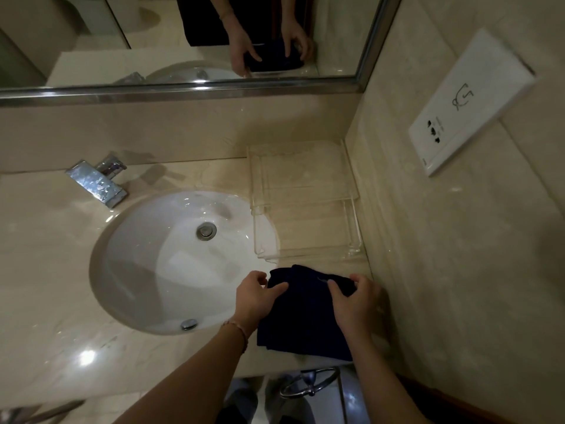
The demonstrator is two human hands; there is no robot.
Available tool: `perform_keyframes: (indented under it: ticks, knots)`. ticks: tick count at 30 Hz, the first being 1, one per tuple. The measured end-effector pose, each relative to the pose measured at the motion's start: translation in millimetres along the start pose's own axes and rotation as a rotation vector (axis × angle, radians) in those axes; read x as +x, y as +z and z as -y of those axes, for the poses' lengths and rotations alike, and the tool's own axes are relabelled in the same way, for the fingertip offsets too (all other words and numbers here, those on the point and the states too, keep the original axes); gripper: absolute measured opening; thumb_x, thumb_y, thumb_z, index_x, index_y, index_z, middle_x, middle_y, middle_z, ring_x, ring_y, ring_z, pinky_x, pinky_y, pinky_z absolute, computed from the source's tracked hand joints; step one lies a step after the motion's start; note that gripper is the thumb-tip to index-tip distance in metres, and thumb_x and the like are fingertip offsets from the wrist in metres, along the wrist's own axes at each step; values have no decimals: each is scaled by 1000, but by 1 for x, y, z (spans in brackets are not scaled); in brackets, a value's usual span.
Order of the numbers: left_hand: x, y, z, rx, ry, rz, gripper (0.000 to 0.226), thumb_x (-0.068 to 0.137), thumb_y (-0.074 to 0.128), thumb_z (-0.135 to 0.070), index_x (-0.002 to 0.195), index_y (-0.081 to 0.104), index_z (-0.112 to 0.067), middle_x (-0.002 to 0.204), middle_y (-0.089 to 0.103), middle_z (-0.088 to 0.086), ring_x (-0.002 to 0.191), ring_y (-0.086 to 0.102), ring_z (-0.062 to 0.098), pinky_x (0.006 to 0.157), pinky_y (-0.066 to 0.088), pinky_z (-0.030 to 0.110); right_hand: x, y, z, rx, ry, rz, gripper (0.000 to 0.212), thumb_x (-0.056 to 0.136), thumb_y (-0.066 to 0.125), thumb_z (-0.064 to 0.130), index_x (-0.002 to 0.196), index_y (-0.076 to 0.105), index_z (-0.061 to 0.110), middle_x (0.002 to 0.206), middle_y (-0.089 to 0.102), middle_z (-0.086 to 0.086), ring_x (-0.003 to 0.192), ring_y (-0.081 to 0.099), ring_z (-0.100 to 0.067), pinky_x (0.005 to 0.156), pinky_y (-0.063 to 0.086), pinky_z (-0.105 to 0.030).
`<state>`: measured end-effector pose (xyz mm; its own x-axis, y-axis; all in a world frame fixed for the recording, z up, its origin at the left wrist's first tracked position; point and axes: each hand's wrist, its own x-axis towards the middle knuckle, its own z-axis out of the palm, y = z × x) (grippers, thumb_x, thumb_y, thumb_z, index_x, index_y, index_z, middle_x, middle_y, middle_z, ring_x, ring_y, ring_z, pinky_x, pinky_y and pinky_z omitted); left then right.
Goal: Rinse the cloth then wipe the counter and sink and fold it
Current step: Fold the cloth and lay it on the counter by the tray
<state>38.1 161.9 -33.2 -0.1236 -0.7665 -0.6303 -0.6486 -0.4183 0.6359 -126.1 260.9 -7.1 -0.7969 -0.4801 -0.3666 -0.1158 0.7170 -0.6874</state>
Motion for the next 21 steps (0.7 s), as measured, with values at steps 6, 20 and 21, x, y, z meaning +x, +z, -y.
perform_keyframes:
  ticks: [6,20,21]
  knots:
    - [-20,2,16,153,153,-147,53,83,83,-30,125,54,-12,117,54,4,107,56,21,92,50,31,-24,-16,-22,-26,171,28,73,86,78,31,142,43,0,141,44,-17,122,50,-32,90,44,-35]
    - [-64,25,42,193,15,-171,54,81,79,-51,103,48,-12,104,58,10,92,60,29,78,55,44,-57,-12,-55,70,283,151,49,91,69,40,123,51,7,115,61,-11,102,63,-31,91,54,-48]
    - [-66,25,41,206,-4,-148,52,84,77,-50,104,49,-11,104,60,10,90,60,27,75,53,41,-57,-11,-57,70,284,154,46,91,68,38,121,52,7,115,61,-12,103,63,-32,92,54,-49]
